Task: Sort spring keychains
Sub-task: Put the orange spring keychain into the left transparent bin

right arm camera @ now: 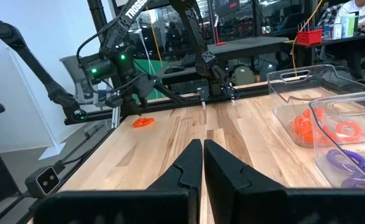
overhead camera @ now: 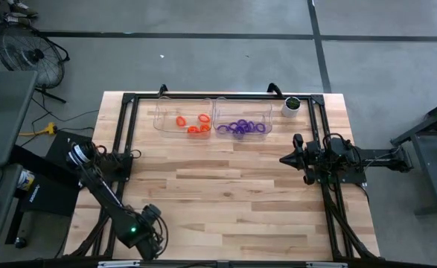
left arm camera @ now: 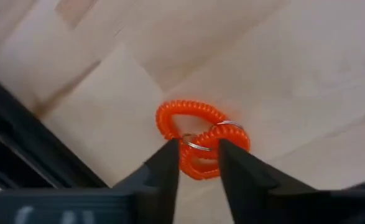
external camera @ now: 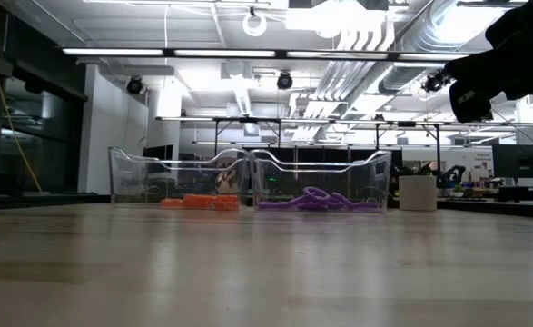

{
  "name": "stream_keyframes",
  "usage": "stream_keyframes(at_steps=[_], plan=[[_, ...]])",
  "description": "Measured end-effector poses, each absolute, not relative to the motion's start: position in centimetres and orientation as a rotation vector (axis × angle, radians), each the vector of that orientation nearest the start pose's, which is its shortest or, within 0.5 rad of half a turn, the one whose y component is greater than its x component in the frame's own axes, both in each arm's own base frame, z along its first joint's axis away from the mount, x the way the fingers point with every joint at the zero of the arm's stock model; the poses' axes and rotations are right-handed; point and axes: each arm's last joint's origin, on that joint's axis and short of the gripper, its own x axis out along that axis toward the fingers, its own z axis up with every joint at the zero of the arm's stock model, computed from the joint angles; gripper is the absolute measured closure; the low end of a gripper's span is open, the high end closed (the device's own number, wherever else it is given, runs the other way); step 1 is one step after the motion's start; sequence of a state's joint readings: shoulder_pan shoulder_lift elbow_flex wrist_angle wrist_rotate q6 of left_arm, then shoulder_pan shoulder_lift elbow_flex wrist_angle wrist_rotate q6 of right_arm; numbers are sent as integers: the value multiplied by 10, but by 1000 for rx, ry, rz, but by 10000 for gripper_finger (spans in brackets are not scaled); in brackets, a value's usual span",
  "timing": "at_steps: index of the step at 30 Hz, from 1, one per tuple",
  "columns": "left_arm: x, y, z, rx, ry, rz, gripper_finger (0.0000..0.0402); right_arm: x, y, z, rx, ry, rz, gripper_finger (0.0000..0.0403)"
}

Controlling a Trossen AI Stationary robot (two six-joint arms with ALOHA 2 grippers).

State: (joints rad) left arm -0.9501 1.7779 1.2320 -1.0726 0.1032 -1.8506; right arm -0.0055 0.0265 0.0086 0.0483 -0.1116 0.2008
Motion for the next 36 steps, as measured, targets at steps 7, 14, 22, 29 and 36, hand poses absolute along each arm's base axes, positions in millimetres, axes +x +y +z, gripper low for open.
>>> stream_keyframes(at_steps=[7, 14, 22, 29, 36], plan=[[173, -250, 178, -506, 1682, 546, 210, 99, 3, 169, 199, -19, 108, 391], [170, -248, 170, -442, 1748, 448, 200, 99, 3, 169, 199, -19, 109, 391], [175, -254, 170, -461, 1711, 331, 200, 99, 3, 169, 199, -20, 109, 391], [175, -252, 170, -438, 1693, 353, 200, 99, 3, 169, 199, -19, 109, 391], [174, -252, 170, -422, 1708, 329, 200, 99, 3, 169, 199, -19, 109, 391]])
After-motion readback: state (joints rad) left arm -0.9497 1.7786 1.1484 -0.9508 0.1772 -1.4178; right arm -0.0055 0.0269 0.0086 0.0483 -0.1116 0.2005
